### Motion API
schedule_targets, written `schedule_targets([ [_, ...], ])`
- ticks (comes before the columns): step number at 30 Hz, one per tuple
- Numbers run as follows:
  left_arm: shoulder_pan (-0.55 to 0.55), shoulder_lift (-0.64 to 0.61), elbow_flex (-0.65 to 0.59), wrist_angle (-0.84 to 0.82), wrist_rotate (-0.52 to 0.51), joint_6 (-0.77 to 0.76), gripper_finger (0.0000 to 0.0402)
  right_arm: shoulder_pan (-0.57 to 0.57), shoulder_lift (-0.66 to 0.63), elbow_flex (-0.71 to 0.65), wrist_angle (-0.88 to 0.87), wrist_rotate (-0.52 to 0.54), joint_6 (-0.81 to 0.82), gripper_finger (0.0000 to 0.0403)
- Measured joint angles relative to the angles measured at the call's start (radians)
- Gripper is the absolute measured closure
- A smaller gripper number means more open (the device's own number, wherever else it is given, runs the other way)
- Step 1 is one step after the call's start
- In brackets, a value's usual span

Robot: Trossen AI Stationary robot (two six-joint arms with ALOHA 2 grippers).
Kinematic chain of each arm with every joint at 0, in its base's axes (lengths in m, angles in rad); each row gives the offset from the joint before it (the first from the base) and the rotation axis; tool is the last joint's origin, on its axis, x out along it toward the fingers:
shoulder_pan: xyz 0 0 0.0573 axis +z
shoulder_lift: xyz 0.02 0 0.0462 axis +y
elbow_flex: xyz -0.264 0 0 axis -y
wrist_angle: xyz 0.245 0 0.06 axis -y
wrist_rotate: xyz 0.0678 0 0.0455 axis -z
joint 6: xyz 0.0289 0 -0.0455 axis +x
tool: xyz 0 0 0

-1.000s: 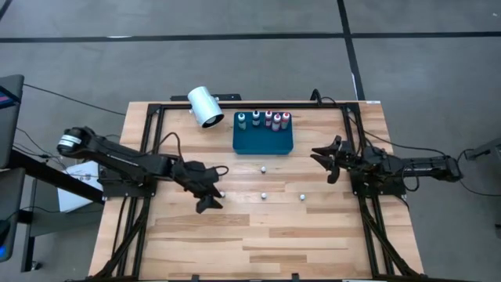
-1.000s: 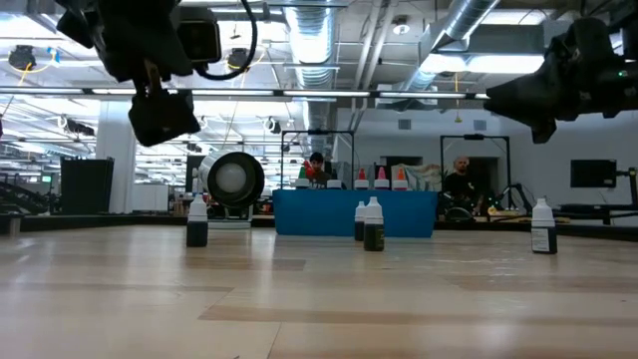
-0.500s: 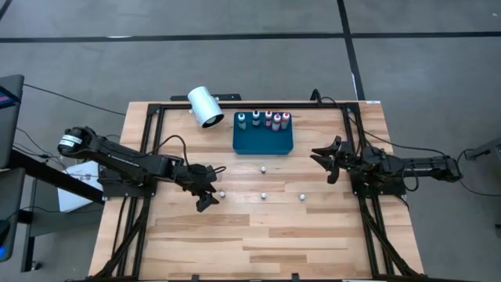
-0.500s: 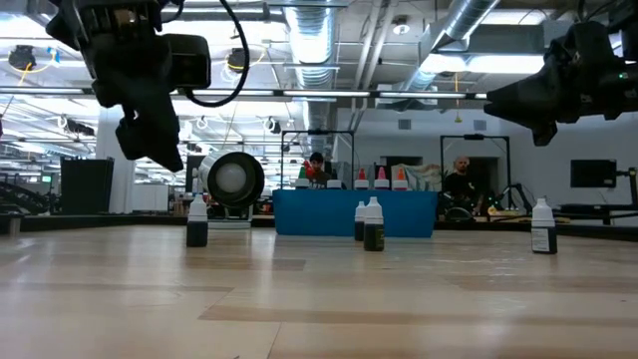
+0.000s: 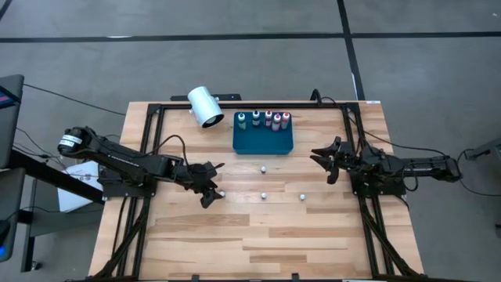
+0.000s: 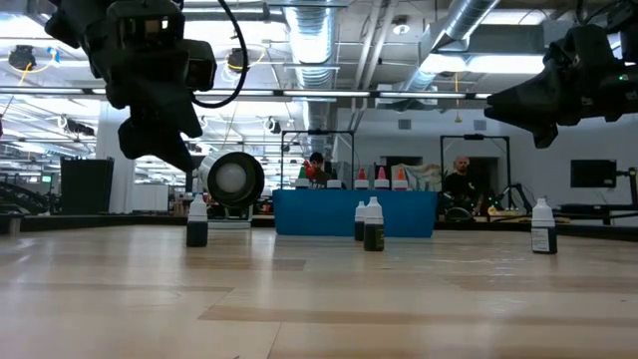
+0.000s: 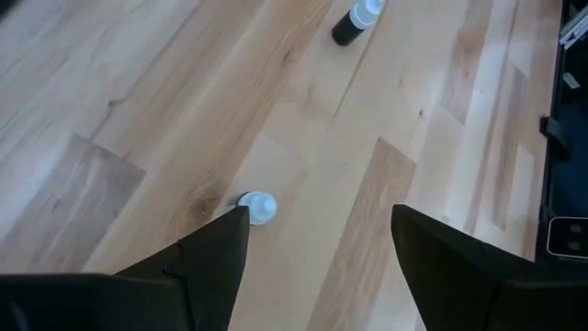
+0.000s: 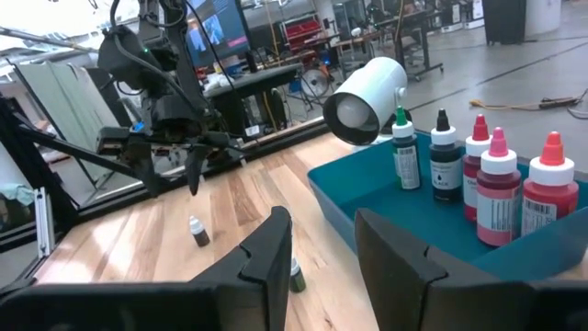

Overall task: Pick & Place food coloring
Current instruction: Put the small brown food coloring bottle into the blue bin

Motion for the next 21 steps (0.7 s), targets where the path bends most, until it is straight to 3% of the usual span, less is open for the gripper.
schedule_targets([
  [4, 0.0, 0.0, 0.0, 0.0, -0.009, 0.012, 0.0144, 0.0, 0.0, 0.0, 0.0, 0.0, 0.0, 0.0292],
  [12, -0.017, 0.0, 0.0, -0.106, -0.146, 0.016, 0.0144, 0.0, 0.0, 0.0, 0.0, 0.0, 0.0, 0.0292],
  [21, -0.079, 0.005, 0.0, -0.133, -0.165, 0.016, 0.0144, 0.0, 0.0, 0.0, -0.007, 0.0, 0.0, 0.0292],
])
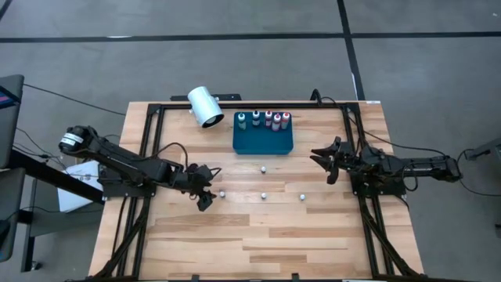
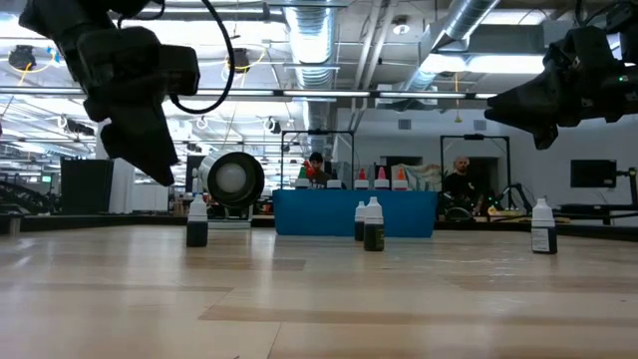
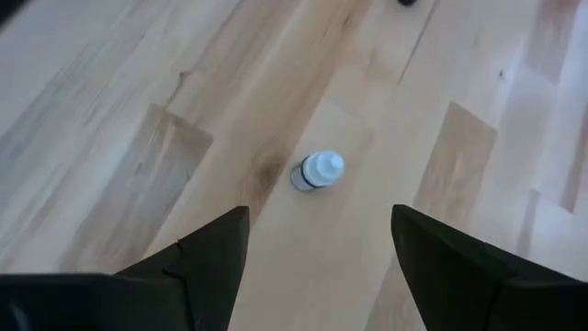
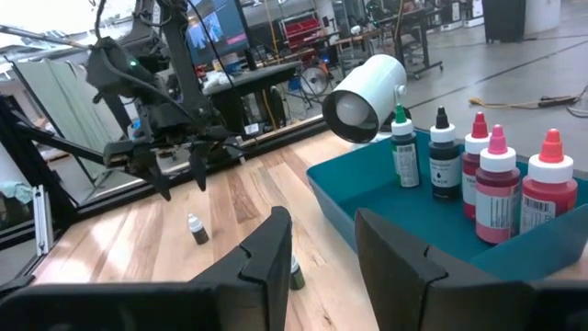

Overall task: Pick & Place food coloring
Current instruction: Put the small brown food coloring bottle into the blue bin

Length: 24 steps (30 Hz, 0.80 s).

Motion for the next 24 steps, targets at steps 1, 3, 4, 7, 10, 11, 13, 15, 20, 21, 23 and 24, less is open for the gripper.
schedule_targets([
  [1, -0.007, 0.008, 0.0, 0.006, -0.014, 0.0, 0.0144, 0.0, 0.0, 0.0, -0.004, 0.0, 0.0, 0.0292],
  [3, -0.024, 0.031, 0.0, 0.004, -0.047, 0.0, 0.0144, 0.0, 0.0, 0.0, -0.017, 0.001, 0.0, 0.0292],
  [4, -0.028, 0.051, 0.0, 0.015, -0.056, 0.0, 0.0144, 0.0, 0.0, 0.0, -0.021, 0.001, 0.0, 0.0292],
  [7, -0.038, 0.11, 0.0, 0.039, -0.066, 0.0, 0.0144, 0.0, 0.0, 0.0, -0.023, 0.001, 0.0, 0.0292],
  [10, -0.038, 0.174, 0.0, 0.082, -0.064, 0.0, 0.0144, 0.0, 0.0, 0.0, -0.023, 0.001, 0.001, 0.0292],
  [11, -0.038, 0.194, 0.0, 0.105, -0.065, 0.0, 0.0144, 0.0, 0.0, 0.0, -0.023, 0.001, 0.002, 0.0292],
  [13, -0.037, 0.231, 0.0, 0.159, -0.064, -0.008, 0.0144, 0.0, 0.0, 0.0, -0.023, 0.001, 0.002, 0.0292],
  [15, -0.037, 0.259, 0.0, 0.198, -0.064, -0.013, 0.0144, 0.0, 0.0, 0.0, -0.023, 0.001, 0.002, 0.0292],
  [20, -0.036, 0.303, 0.001, 0.284, -0.036, -0.015, 0.0144, 0.0, 0.0, 0.0, -0.025, 0.0, 0.008, 0.0292],
  [21, -0.035, 0.306, 0.001, 0.289, -0.031, -0.015, 0.0144, 0.0, 0.0, 0.0, -0.025, 0.0, 0.011, 0.0292],
  [23, -0.034, 0.306, 0.001, 0.298, -0.03, -0.016, 0.0144, 0.0, 0.0, 0.0, -0.025, 0.0, 0.011, 0.0292],
  [24, -0.032, 0.306, 0.001, 0.303, -0.034, -0.015, 0.0144, 0.0, 0.0, 0.0, -0.026, 0.0, 0.011, 0.0292],
])
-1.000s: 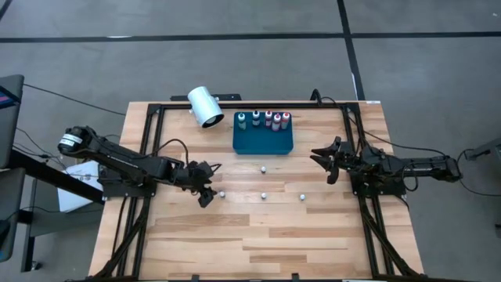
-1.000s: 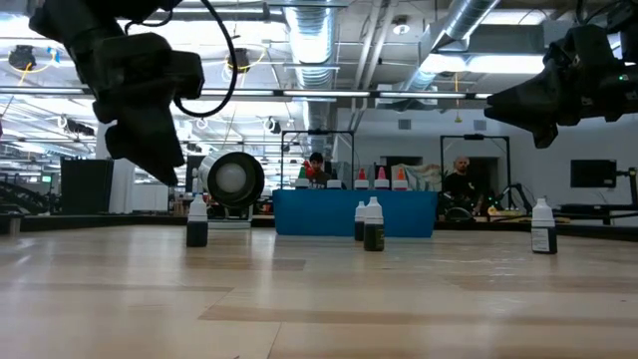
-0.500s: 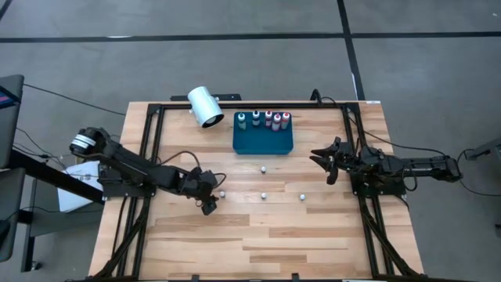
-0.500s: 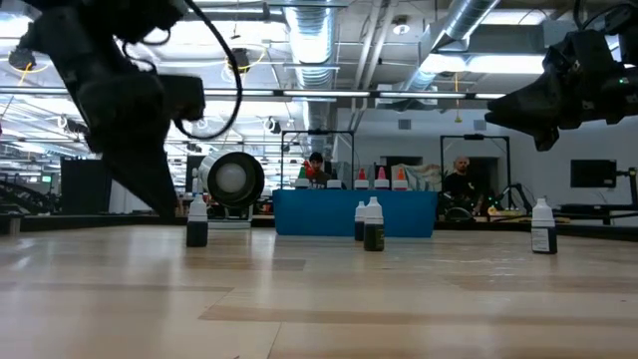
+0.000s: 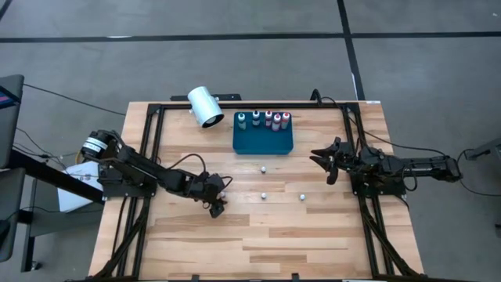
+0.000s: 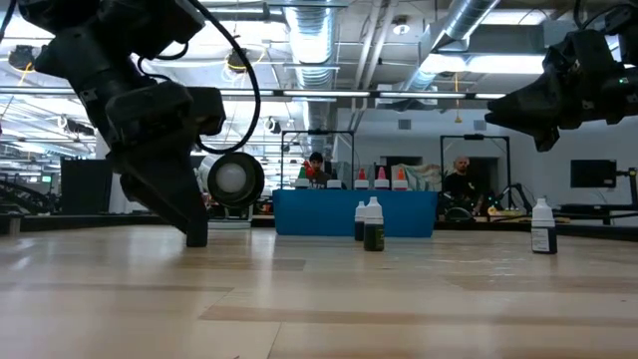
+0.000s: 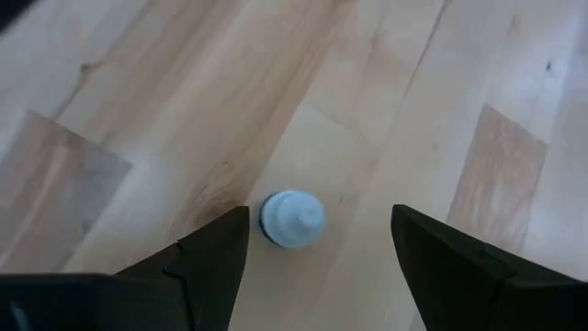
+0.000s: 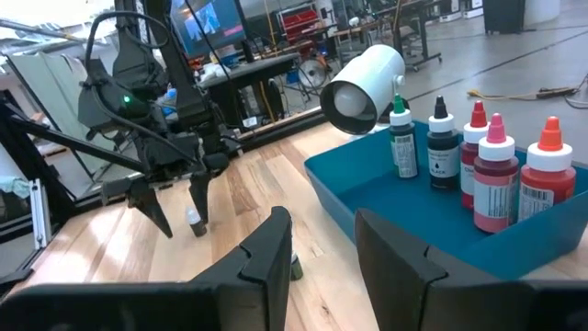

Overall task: Pick & Place food coloring
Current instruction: Put the small brown food coloring bottle into the blue bin

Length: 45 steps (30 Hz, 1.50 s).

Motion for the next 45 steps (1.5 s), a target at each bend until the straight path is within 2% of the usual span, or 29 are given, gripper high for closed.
schedule_targets([
  [15, 0.053, 0.0, 0.0, -0.003, 0.007, 0.009, 0.0153, 0.0, 0.0, 0.0, -0.001, -0.001, 0.0, 0.0292],
  [21, 0.053, 0.0, 0.0, -0.004, 0.019, 0.009, 0.0196, 0.0, 0.0, 0.0, -0.002, -0.001, -0.001, 0.0292],
  [37, 0.054, -0.002, 0.027, -0.007, 0.044, 0.021, 0.0351, 0.0, 0.0, 0.0, -0.003, -0.001, -0.002, 0.0292],
  [41, 0.054, -0.003, 0.027, -0.002, 0.052, 0.018, 0.036, 0.0, 0.0, 0.0, -0.003, -0.001, -0.002, 0.0292],
  [45, 0.054, -0.003, 0.027, -0.003, 0.05, -0.002, 0.0344, 0.0, 0.0, 0.0, -0.003, -0.001, -0.003, 0.0292],
])
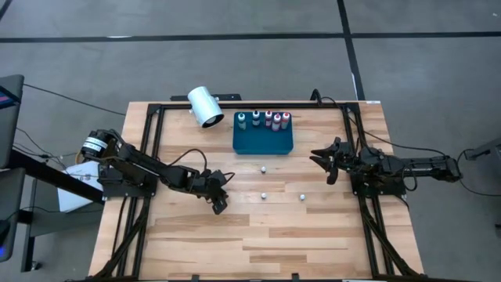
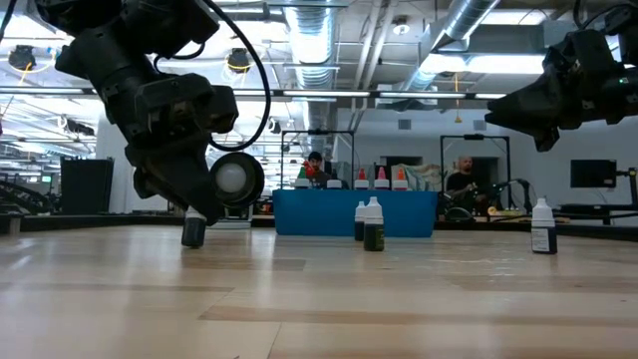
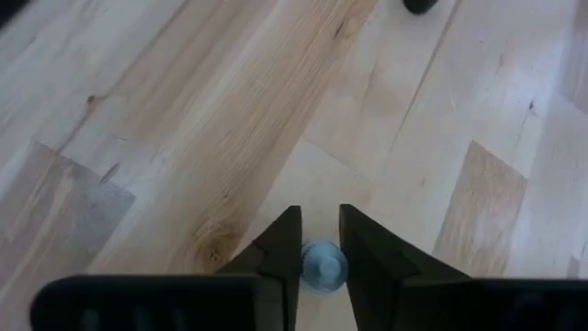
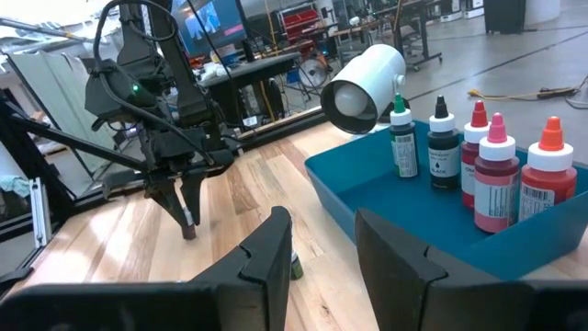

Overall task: Pick & Place food coloring
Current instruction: Put the small brown food coloring bottle into the blue bin

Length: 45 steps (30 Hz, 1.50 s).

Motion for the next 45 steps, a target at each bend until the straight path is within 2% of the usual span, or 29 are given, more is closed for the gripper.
schedule_targets([
  [9, 0.001, -0.001, 0.0, 0.016, -0.004, -0.003, 0.0359, 0.0, 0.0, 0.0, 0.0, 0.0, 0.0, 0.0292],
  [15, 0.029, -0.001, 0.045, 0.006, -0.009, 0.03, 0.0348, 0.0, 0.0, 0.0, 0.0, 0.0, 0.0, 0.0292],
  [20, 0.088, -0.002, 0.155, -0.063, -0.031, 0.159, 0.0354, 0.0, 0.0, 0.0, 0.0, 0.0, 0.0, 0.0292],
  [24, 0.153, -0.002, 0.274, -0.136, -0.104, 0.305, 0.0353, 0.0, 0.0, 0.0, -0.001, 0.0, -0.005, 0.0292],
  [29, 0.264, -0.003, 0.399, -0.139, -0.191, 0.499, 0.0348, 0.0, 0.0, 0.0, -0.001, 0.0, -0.008, 0.0292],
  [34, 0.385, -0.003, 0.453, -0.087, -0.191, 0.589, 0.0352, 0.0, 0.0, 0.0, -0.001, 0.0, -0.008, 0.0292],
  [38, 0.458, 0.0, 0.454, -0.009, -0.191, 0.597, 0.0349, 0.0, 0.0, 0.0, -0.001, 0.0, -0.008, 0.0292],
  [45, 0.5, 0.111, 0.455, 0.152, -0.177, 0.605, 0.035, 0.0, 0.0, 0.0, -0.001, 0.0, -0.008, 0.0292],
])
